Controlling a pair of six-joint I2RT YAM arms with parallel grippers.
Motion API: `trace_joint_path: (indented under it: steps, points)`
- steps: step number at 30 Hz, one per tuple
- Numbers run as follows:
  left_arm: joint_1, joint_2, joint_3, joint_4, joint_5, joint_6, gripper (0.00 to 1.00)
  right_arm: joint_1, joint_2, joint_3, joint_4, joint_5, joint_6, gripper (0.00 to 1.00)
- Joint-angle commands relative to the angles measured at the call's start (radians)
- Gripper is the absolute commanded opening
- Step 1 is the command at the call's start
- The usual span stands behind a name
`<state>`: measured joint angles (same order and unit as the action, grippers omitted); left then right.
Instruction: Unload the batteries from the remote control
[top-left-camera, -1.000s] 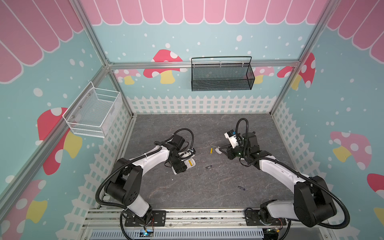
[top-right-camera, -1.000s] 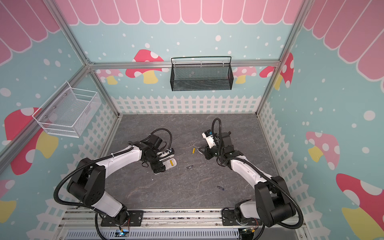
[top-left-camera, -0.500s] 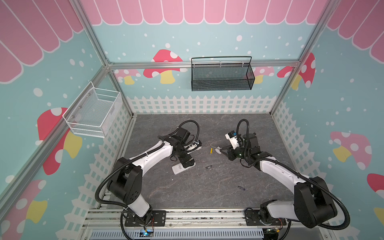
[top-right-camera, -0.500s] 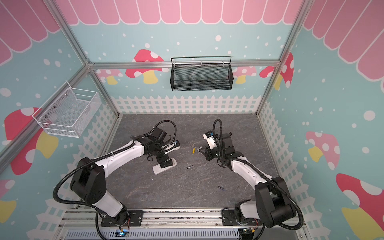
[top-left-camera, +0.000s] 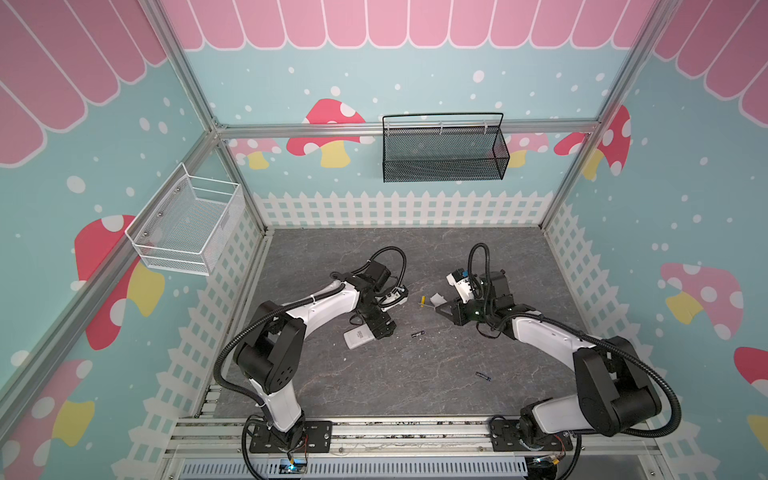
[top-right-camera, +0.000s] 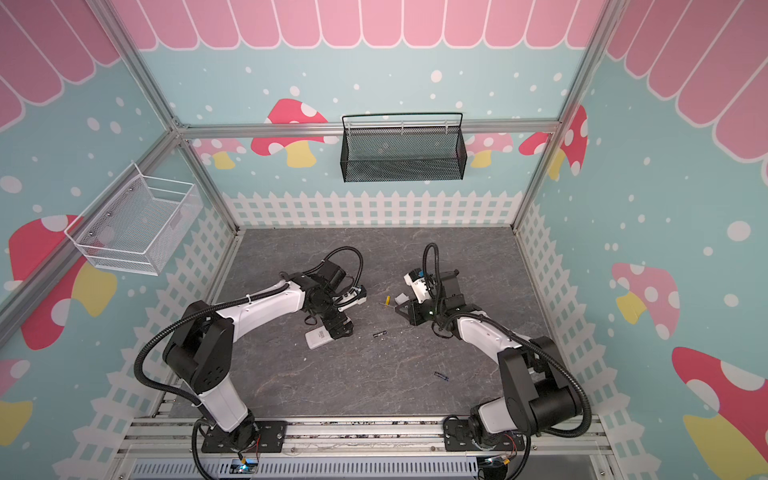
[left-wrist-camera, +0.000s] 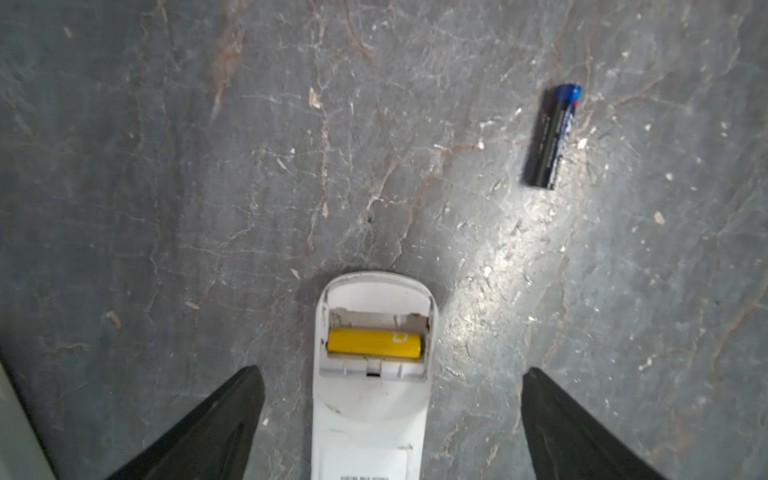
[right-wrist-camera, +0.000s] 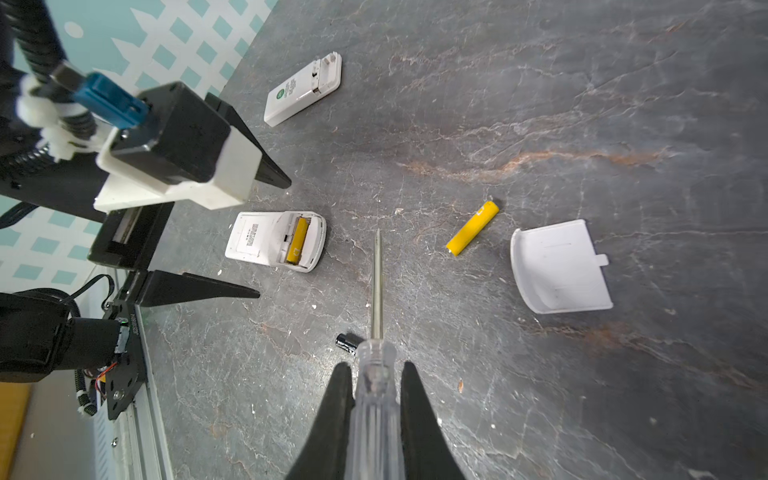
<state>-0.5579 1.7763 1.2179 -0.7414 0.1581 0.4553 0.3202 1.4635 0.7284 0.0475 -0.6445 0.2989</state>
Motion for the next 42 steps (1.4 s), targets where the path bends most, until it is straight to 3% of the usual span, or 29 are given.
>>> trace_joint_path:
  steps: [1, 6, 15, 20, 24, 30, 35, 42]
  points:
    - [-0.004, 0.030, -0.016, 0.033, -0.036, -0.047, 0.97, -0.003, 0.047, 0.050, 0.004, -0.074, 0.035, 0.00]
    - [-0.004, 0.064, -0.032, 0.058, -0.028, -0.047, 0.96, -0.003, 0.106, 0.077, 0.002, -0.128, 0.049, 0.00]
    - [0.001, 0.100, -0.025, 0.055, -0.039, -0.034, 0.82, 0.008, 0.185, 0.118, -0.029, -0.251, 0.054, 0.00]
    - [0.000, 0.113, -0.026, 0.058, -0.017, -0.018, 0.71, 0.019, 0.202, 0.124, -0.025, -0.264, 0.048, 0.00]
    - [0.000, 0.093, -0.039, 0.055, -0.007, 0.013, 0.52, 0.032, 0.207, 0.125, -0.021, -0.282, 0.050, 0.00]
    - [-0.002, 0.051, -0.053, 0.031, 0.039, 0.079, 0.37, 0.039, 0.233, 0.124, -0.024, -0.313, 0.057, 0.00]
    - [-0.003, -0.003, -0.095, 0.014, 0.110, 0.196, 0.37, 0.046, 0.253, 0.120, -0.012, -0.354, 0.064, 0.00]
    - [-0.020, -0.017, -0.123, 0.009, 0.076, 0.269, 0.34, 0.068, 0.283, 0.126, -0.014, -0.370, 0.084, 0.00]
